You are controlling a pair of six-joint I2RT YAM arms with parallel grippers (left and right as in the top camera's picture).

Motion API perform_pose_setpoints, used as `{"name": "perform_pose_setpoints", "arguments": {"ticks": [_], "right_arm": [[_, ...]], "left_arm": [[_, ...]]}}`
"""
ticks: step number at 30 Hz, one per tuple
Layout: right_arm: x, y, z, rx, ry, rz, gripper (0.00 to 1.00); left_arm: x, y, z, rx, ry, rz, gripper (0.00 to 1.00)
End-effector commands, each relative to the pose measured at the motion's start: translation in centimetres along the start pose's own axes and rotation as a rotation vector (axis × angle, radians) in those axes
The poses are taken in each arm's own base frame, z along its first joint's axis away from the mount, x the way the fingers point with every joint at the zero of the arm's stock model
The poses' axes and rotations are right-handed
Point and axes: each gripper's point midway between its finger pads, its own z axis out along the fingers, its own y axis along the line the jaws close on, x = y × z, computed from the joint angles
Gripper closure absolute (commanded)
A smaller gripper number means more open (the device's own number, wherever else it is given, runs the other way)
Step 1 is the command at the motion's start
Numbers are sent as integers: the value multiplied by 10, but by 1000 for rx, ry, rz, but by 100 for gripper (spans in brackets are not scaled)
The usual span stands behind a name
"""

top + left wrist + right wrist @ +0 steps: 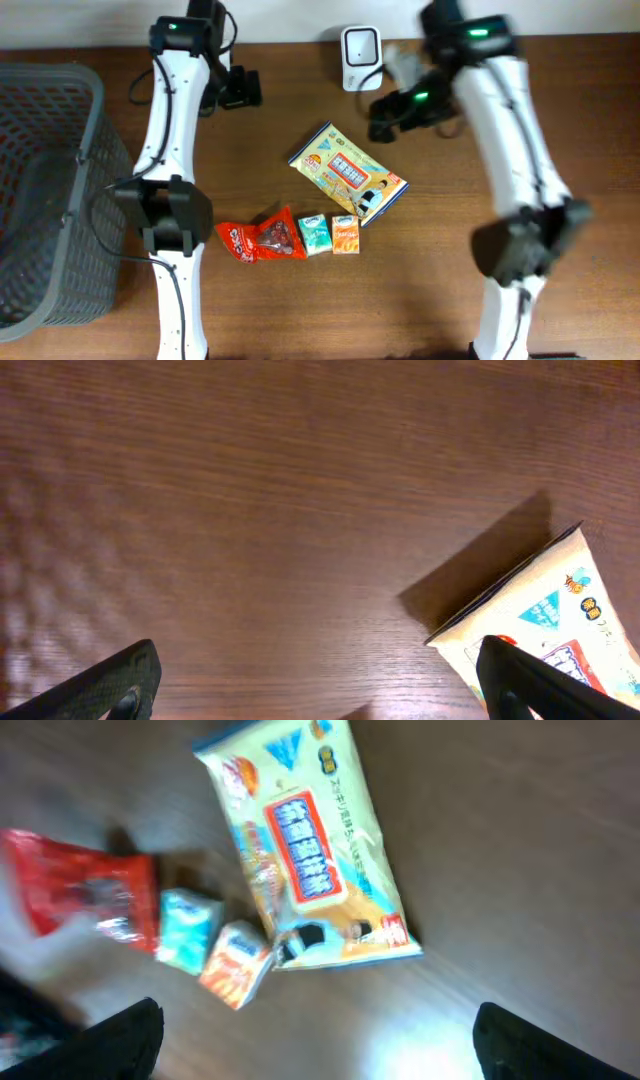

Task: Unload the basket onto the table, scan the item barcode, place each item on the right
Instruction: 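Grasp wet-wipe pack with right gripper and hold it over scanner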

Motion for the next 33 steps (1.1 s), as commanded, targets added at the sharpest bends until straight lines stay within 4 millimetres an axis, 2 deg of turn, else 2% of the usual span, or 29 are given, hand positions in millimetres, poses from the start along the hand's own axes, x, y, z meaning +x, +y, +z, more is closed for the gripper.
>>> {"name": "perform_pose_setpoints", "arguments": {"ticks": [1, 2, 3, 5, 12, 13, 15, 16, 18, 20, 23, 24, 26, 29, 31, 33], "right_arm": [[-4, 3, 76, 143, 163, -119, 1], [-5, 5, 104, 232, 215, -180, 1], [-5, 11, 121, 256, 241, -211, 1], [-5, 14, 142, 252, 263, -219, 1], [18, -4, 209, 249, 286, -210, 3], [20, -4, 210, 253, 289, -189, 14], [17, -4, 206, 264, 275, -166, 49], [12, -8, 202, 287, 257, -129, 54], [-10, -16, 185, 337, 172, -9, 76], [-41, -21, 153, 347, 56, 101, 96], [-83, -27, 95, 341, -129, 251, 96], [-106, -30, 65, 334, -244, 279, 96], [-144, -36, 32, 325, -425, 279, 96], [-193, -52, -1, 341, -675, 281, 96], [-220, -76, -38, 415, -861, 312, 96], [-229, -83, -51, 416, -931, 316, 96]], "left_arm": [[-1, -3, 4, 25, 3, -16, 1], [-6, 4, 5, -17, -20, -16, 1], [-8, 9, 5, -46, -28, -16, 1], [-8, 9, 5, -47, -28, -16, 1], [-8, 9, 5, -47, -28, -16, 1], [-8, 9, 5, -47, -28, -16, 1], [-8, 9, 5, -47, -28, -16, 1], [-8, 9, 5, -47, -28, -16, 1], [-8, 9, 5, -47, -28, -16, 1], [-8, 9, 5, -47, -28, -16, 1], [-8, 9, 5, -47, -28, -16, 1], [-8, 9, 5, -47, -28, -16, 1], [-8, 9, 5, -47, -28, -16, 1], [-8, 9, 5, -47, -28, -16, 1], [-8, 9, 5, -47, -28, -16, 1], [-8, 9, 5, -47, -28, -16, 1]]}}
